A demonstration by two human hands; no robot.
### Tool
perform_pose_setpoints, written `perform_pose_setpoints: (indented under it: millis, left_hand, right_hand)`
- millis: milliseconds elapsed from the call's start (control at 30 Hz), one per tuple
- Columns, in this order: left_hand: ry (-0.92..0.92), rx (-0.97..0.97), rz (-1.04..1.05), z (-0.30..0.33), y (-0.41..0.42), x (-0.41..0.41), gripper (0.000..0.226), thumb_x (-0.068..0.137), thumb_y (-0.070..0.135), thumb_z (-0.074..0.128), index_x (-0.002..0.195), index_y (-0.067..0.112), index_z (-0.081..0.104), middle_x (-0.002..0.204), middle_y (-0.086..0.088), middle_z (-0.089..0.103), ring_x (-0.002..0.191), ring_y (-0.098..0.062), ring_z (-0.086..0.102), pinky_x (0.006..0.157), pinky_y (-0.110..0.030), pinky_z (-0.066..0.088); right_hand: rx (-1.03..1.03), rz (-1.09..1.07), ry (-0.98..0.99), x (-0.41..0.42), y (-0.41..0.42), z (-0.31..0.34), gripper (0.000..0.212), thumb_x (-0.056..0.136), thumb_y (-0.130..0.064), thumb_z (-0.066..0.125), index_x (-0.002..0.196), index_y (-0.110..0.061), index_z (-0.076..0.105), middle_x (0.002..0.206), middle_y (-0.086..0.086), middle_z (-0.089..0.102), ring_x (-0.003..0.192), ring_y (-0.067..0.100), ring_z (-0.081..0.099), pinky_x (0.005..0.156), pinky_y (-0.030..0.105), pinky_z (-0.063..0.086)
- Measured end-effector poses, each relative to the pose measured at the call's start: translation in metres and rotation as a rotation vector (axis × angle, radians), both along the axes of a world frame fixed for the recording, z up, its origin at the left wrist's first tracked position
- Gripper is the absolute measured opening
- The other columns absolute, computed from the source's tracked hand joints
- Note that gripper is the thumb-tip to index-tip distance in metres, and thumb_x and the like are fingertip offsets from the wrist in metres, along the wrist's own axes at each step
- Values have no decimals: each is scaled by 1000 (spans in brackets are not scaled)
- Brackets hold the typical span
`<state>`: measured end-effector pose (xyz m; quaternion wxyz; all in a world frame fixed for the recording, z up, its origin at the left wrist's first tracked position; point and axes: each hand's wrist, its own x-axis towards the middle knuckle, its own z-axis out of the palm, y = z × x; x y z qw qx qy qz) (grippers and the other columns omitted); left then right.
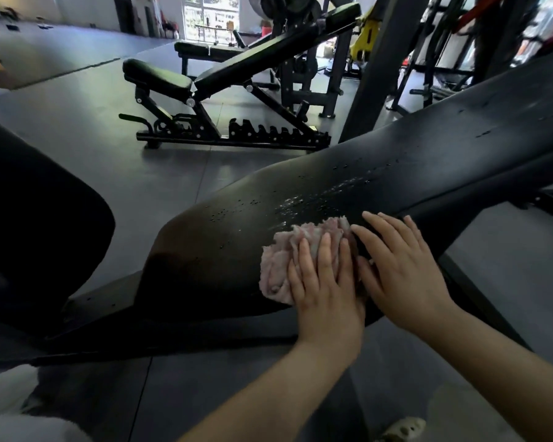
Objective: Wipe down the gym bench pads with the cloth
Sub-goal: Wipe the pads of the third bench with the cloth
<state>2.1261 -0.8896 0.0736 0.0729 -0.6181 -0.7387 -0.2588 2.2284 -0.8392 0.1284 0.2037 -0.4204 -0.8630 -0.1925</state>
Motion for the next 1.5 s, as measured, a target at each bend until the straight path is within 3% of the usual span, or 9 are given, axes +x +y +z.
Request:
perform_pose_setpoints:
  millis: [200,333,467,700,800,933,1167,1300,1500]
  left_hand:
    - [-60,35,-217,13,-9,-28,64,90,39,23,149,15,22,157,-6,19,145,-27,13,116,-47,21]
    - [-299,145,-202,18,-26,-60,53,92,25,44,143,14,33,142,-6,46,133,-24,40,111,-36,31]
    - [-620,147,-127,22,-33,-85,47,88,22,63,132,16,47,106,10,53,104,-14,53,91,-26,44]
    - [-950,58,-70,34,-25,-97,44,78,1,68,108,26,47,90,8,56,68,-2,55,58,-5,43]
    - [-843,83,-31,25,-36,-106,39,79,-1,65,91,33,50,88,2,54,60,-5,47,56,-6,40]
    - [-602,128,-118,3,-45,-113,35,79,-3,65,91,29,59,95,9,55,83,-5,51,72,-6,38]
    - [-433,229,-142,-7,-35,-120,22,77,2,53,88,13,69,86,5,65,78,-13,53,72,-13,34]
    - [-407,296,-164,1,-23,-108,23,81,14,44,89,16,65,90,5,63,81,-14,55,75,-18,37]
    - [-189,268,-312,17,-3,-75,36,84,28,43,110,15,64,107,-1,63,95,-19,55,82,-32,41]
  right_hand:
    - [7,-55,68,-15,-4,-3,47,89,-38,38,116,-10,64,124,12,61,119,34,53,106,50,32]
    - [53,-88,67,-22,-1,-3,48,87,-45,39,109,-11,66,118,10,64,113,35,55,104,53,33]
    - [60,-101,80,-23,1,-5,49,86,-47,39,108,-12,66,117,9,64,113,34,54,106,53,28]
    - [75,-106,87,-24,1,-5,49,84,-46,40,107,-13,68,115,9,66,111,34,57,105,56,31]
    - [122,-74,141,-25,0,-3,45,82,-40,42,106,-12,68,117,12,64,111,32,53,102,52,37]
    - [128,208,211,-53,-11,-10,36,78,-17,44,100,-4,68,112,16,65,102,30,53,93,36,38]
    - [66,68,-44,-86,-30,-46,49,86,-57,44,123,-30,61,136,9,54,125,38,47,107,58,25]
    - [215,162,-88,-68,-6,-44,41,88,-45,55,124,-28,62,134,6,57,121,32,52,106,52,32]
    - [341,255,-92,2,41,-10,38,100,-35,38,122,-18,63,129,14,59,120,31,52,107,49,34]
